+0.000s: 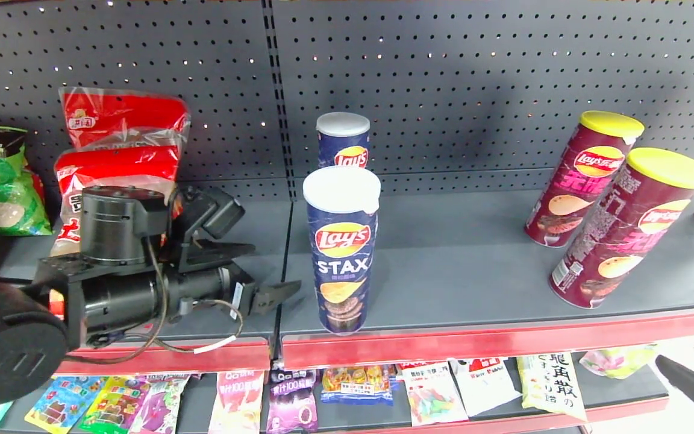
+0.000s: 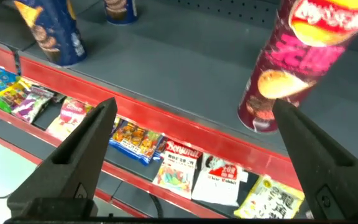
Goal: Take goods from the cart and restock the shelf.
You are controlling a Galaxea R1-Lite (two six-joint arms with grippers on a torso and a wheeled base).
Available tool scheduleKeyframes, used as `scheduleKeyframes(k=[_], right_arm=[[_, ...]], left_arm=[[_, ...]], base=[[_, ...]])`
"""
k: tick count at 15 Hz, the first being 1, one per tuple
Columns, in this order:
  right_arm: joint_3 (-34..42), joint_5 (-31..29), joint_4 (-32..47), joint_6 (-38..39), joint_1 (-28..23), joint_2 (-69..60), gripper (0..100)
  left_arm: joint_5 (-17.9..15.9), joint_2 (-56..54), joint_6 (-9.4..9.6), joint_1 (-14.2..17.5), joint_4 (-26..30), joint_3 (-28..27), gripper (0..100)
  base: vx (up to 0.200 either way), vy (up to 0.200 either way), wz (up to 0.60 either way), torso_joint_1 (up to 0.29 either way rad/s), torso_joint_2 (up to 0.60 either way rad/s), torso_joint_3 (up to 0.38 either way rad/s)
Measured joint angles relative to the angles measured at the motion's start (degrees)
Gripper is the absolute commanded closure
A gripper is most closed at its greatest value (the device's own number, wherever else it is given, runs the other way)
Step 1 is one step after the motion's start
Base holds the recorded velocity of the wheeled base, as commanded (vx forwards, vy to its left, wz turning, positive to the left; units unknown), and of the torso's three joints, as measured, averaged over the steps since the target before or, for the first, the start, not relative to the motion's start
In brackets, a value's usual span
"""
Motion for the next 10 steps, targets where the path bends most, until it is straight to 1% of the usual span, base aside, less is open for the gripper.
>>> scheduleKeyframes(k=[2,3,4,6,7,8,10], right_arm=[[0.67,-1.02,5.23,0.00,-4.22,-2.44,0],[0.80,-1.51,9.45,0.05,-7.58,-4.55,0],[0.89,-1.73,13.56,0.07,-10.73,-6.88,0],[1.05,-1.87,22.46,0.05,-15.98,-13.18,0],[1.11,-1.82,26.30,0.02,-17.59,-16.85,0],[1.33,-1.76,29.75,-0.04,-18.74,-20.38,0],[2.88,-1.71,33.27,-0.11,-19.59,-28.26,0]], left_arm=[[0.90,-7.08,-0.96,1.16,1.83,3.75,0],[2.35,-12.36,-1.84,1.66,4.29,5.94,0],[4.30,-18.03,-3.15,2.01,7.88,7.86,0],[8.44,-31.12,-7.31,2.56,18.33,10.67,0],[10.00,-37.69,-9.08,2.71,23.92,11.47,0],[11.64,-43.91,-10.67,2.89,29.65,12.08,0],[14.80,-56.06,-12.80,3.28,44.13,12.13,0]], base=[[0.000,0.000,0.00,0.000,0.00,0.000],[0.000,0.000,0.00,0.000,0.00,0.000],[0.000,0.000,0.00,0.000,0.00,0.000],[0.000,0.000,0.00,0.000,0.00,0.000],[0.000,0.000,0.00,0.000,0.00,0.000],[0.000,0.000,0.00,0.000,0.00,0.000],[0.000,0.000,0.00,0.000,0.00,0.000]])
